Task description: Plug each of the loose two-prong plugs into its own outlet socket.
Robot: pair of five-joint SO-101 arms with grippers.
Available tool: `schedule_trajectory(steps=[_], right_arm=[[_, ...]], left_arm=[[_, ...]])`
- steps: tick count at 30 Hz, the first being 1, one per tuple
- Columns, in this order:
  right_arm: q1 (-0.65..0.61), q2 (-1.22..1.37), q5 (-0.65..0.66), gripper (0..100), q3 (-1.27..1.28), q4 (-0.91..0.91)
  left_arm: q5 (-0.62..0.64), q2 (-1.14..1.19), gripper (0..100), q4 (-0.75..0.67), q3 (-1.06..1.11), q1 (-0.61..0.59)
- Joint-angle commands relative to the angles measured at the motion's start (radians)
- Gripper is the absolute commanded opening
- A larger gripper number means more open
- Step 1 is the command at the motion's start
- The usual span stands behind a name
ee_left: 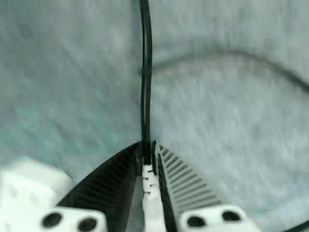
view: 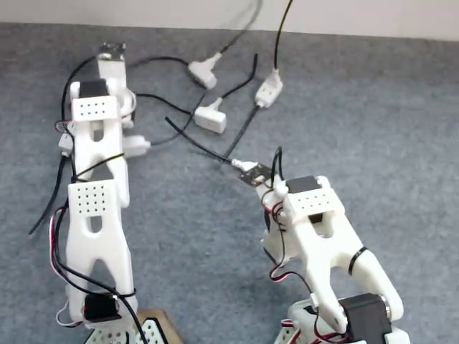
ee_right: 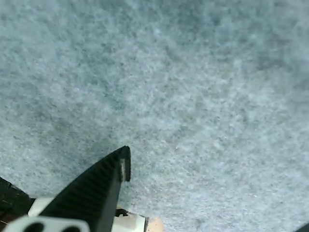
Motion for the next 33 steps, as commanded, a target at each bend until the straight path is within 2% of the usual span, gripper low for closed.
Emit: schedule_trajectory(steps=[1, 5, 8, 14, 19, 22, 26, 30, 33], right_arm=[[0.012, -0.013, 0.011, 54.6, -0.013, 0.013], [0.01, -0.013, 0.011, 54.6, -0.016, 0.005], [0.01, -0.013, 0.011, 54.6, -0.016, 0.004], [0.01, -0.013, 0.008, 54.6, -0.016, -0.01], [0.01, -0.013, 0.006, 54.6, -0.015, -0.018], [0.01, -0.013, 0.008, 54.6, -0.015, -0.018], [0.01, -0.013, 0.008, 54.6, -0.015, -0.012], [0.01, -0.013, 0.009, 54.6, -0.01, -0.008], [0.008, -0.013, 0.009, 54.6, -0.01, -0.008]], left_arm=[[-0.081, -0.021, 1, -0.153, -0.148, 0.013], [-0.164, -0.021, 1, -0.265, -0.257, 0.038], [-0.212, -0.024, 1, -0.348, -0.259, 0.067], [-0.218, -0.024, 2, -0.549, -0.259, 0.074], [-0.123, -0.042, 24, -0.591, -0.257, 0.012], [-0.124, -0.054, 25, -0.517, -0.251, -0.036], [-0.124, -0.102, 25, -0.336, -0.251, -0.125], [-0.124, -0.208, 25, 0.078, -0.251, -0.248], [-0.126, -0.252, 25, 0.281, -0.246, -0.318]])
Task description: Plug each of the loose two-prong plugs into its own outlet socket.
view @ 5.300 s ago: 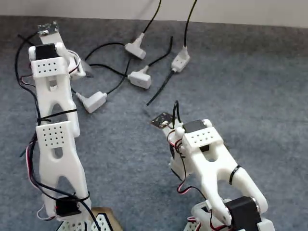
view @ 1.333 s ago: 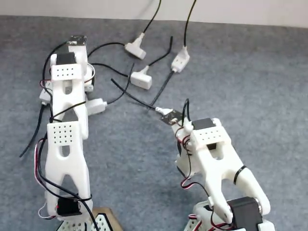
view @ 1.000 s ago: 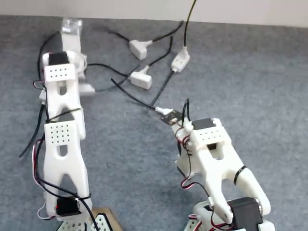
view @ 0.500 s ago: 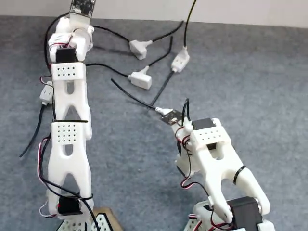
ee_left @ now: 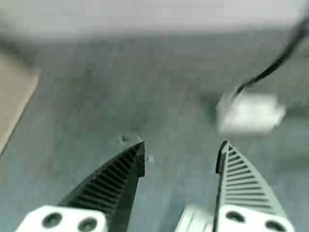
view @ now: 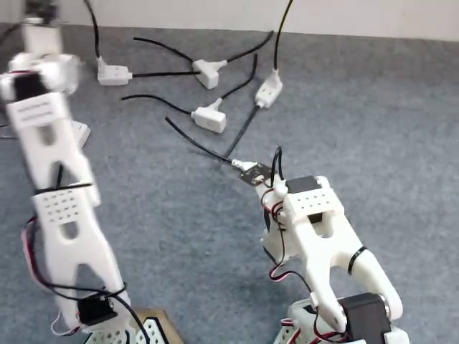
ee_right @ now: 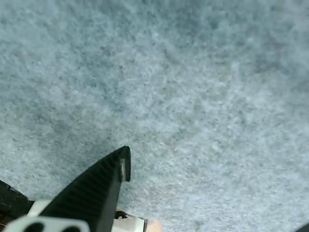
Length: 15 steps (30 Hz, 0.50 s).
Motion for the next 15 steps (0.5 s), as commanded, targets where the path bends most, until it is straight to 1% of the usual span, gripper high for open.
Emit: schedule_trajectory(steps=[1, 3, 5, 8, 11, 15], right_arm=[[0.008, -0.013, 0.009, 54.6, -0.012, 0.001], [0.008, -0.015, 0.009, 54.6, -0.012, 0.001], [0.008, -0.015, 0.009, 54.6, -0.007, 0.001], [0.007, -0.015, 0.006, 54.6, -0.005, 0.001], [0.007, -0.015, 0.008, 54.6, -0.005, 0.001], [-0.035, -0.012, 0.005, 54.6, -0.005, 0.001]], left_arm=[[-0.003, -0.102, 25, 0.267, -0.033, -0.071], [-0.058, -0.099, 25, 0.296, 0.015, -0.096], [-0.074, -0.093, 25, 0.296, 0.143, -0.105], [-0.155, -0.094, 25, 0.296, 0.352, -0.101], [-0.157, -0.096, 25, 0.298, 0.412, -0.082], [-0.153, -0.145, 25, 0.299, 0.472, -0.045]])
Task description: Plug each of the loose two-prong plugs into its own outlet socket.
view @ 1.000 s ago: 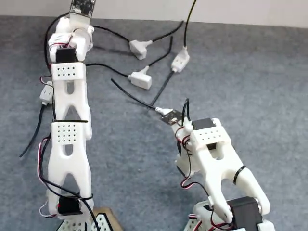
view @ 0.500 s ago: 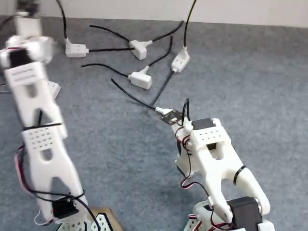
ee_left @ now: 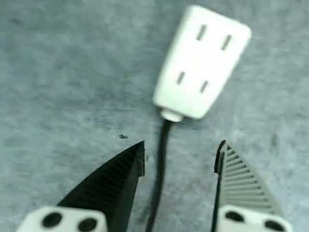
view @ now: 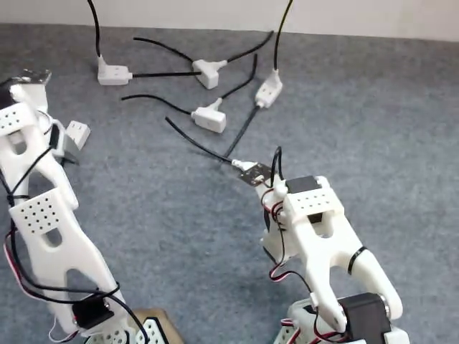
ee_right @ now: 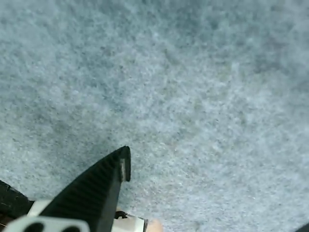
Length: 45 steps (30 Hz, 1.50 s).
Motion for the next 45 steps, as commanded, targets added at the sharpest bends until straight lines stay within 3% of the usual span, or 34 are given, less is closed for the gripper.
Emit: schedule_trajectory(steps=[1, 6, 15, 18, 24, 32, 45], right_arm=[[-0.044, -0.01, 0.005, 54.6, -0.005, 0.001], [-0.059, -0.013, 0.005, 54.6, -0.004, 0.001], [-0.059, -0.01, 0.015, 54.6, -0.004, 0.001], [-0.056, -0.008, 0.054, 54.6, -0.004, 0.002], [-0.056, -0.012, 0.054, 54.6, -0.004, 0.002], [-0.059, -0.013, 0.054, 54.6, 0.001, 0.002], [-0.061, -0.013, 0.054, 54.6, 0.013, 0.001]], left_arm=[[-0.006, -0.143, 25, 0.011, 0.03, 0.041], [-0.029, -0.335, 25, 0.009, 0.151, 0.087], [-0.27, -0.374, 25, 0.008, 0.366, 0.097], [-0.239, -0.381, 25, 0.008, 0.371, 0.064], [-0.029, -0.371, 25, -0.106, 0.257, -0.039], [-0.058, -0.242, 28, -0.199, 0.243, -0.01], [-0.118, 0.067, 29, -0.204, -0.122, 0.027]])
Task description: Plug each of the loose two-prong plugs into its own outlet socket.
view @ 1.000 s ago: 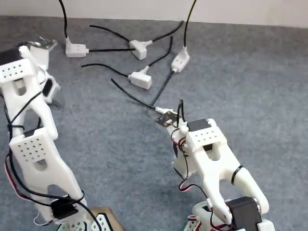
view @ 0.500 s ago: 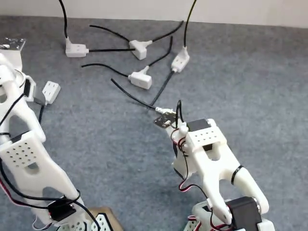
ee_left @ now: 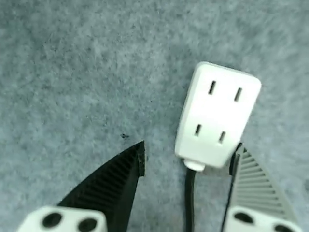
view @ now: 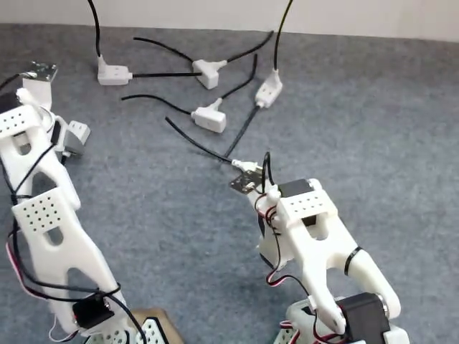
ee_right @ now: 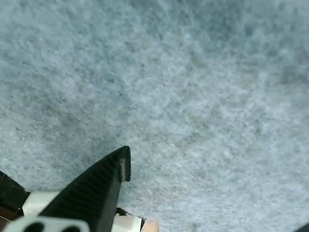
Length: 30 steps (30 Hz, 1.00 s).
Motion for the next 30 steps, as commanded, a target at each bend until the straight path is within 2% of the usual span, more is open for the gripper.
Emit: schedule_trajectory(steps=[1, 4, 9, 12, 16, 21, 24, 27, 30], right_arm=[[-0.01, -0.013, 0.011, 54.6, -0.008, 0.001], [-0.01, -0.013, 0.011, 54.6, -0.01, 0.001], [-0.01, -0.013, 0.011, 54.6, -0.004, 0.001], [-0.01, -0.013, 0.011, 54.6, -0.004, 0.001], [-0.01, -0.013, 0.011, 54.6, -0.004, 0.001], [-0.01, -0.013, 0.012, 54.6, -0.004, 0.002], [-0.005, -0.015, 0.017, 54.6, -0.004, 0.03], [-0.005, -0.015, 0.046, 54.6, -0.012, 0.067], [-0.002, -0.015, 0.051, 54.6, -0.01, 0.071]], left_arm=[[-0.011, 0.016, 29, 0.005, -0.081, 0.038], [-0.012, 0.035, 27, 0.04, -0.087, 0.076], [-0.012, 0.039, 10, 0.101, -0.087, 0.151], [-0.058, 0.035, 9, 0.166, -0.087, 0.186], [-0.068, 0.035, 0, 0.201, -0.079, 0.205], [-0.077, 0.031, 1, 0.206, -0.016, 0.214], [-0.124, 0.007, 1, 0.206, 0.062, 0.248], [-0.121, -0.116, 1, 0.206, 0.231, 0.292], [-0.051, -0.338, 1, 0.206, 0.429, 0.337]])
